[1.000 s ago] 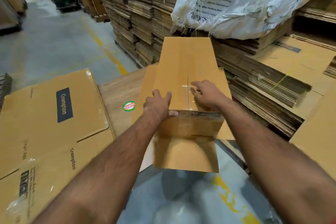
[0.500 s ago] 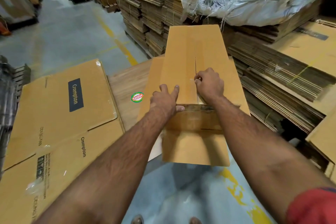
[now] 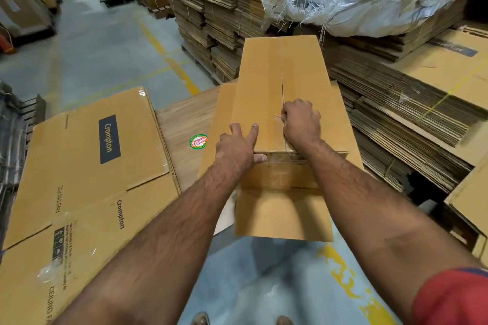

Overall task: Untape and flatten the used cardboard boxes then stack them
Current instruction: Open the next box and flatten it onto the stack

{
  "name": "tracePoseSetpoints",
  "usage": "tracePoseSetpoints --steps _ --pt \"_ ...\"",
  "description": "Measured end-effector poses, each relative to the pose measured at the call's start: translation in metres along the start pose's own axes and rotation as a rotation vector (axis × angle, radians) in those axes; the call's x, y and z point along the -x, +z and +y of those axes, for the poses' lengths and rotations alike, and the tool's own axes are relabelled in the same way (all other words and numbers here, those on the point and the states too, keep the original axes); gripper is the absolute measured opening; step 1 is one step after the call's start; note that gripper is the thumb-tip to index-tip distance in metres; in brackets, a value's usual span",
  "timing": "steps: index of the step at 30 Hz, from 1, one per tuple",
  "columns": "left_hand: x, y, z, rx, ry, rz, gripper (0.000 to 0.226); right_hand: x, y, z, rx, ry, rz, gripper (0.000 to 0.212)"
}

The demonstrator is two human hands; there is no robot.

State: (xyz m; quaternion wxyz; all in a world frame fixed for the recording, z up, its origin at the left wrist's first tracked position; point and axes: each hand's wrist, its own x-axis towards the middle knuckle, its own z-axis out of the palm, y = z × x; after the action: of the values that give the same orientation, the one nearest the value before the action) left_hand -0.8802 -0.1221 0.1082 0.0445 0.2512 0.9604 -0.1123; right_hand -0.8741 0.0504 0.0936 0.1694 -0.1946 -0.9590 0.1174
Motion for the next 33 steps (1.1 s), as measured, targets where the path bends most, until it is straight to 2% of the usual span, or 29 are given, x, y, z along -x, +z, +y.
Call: tracePoseSetpoints --steps 8,16,19,22,26,33 --pt "0.002 -0.002 0.003 0.029 -0.024 -0.007 0.091 0.028 -0.006 0.005 -0.150 -0.078 0.077 0.012" --pt "0.003 0.001 0.003 0.044 -0.024 -0.003 0.091 0.109 -0.001 0.014 -0.255 -0.218 0.171 0.012" --pt "0.003 0.000 0.003 0.051 -0.026 -0.005 0.090 0.133 -0.003 0.012 -0.226 -0.267 0.188 0.017" --pt "0.004 0.000 0.005 0.048 -0.031 -0.004 0.089 0.162 0.004 0.011 -0.206 -0.260 0.192 0.004" --pt "0.004 0.003 0.004 0.038 -0.027 -0.001 0.090 0.192 0.017 0.010 -0.169 -0.215 0.221 0.021" --pt "0.003 -0.002 0.005 0.083 -0.046 -0.037 0.090 0.213 0.019 0.007 -0.054 -0.302 0.263 0.026"
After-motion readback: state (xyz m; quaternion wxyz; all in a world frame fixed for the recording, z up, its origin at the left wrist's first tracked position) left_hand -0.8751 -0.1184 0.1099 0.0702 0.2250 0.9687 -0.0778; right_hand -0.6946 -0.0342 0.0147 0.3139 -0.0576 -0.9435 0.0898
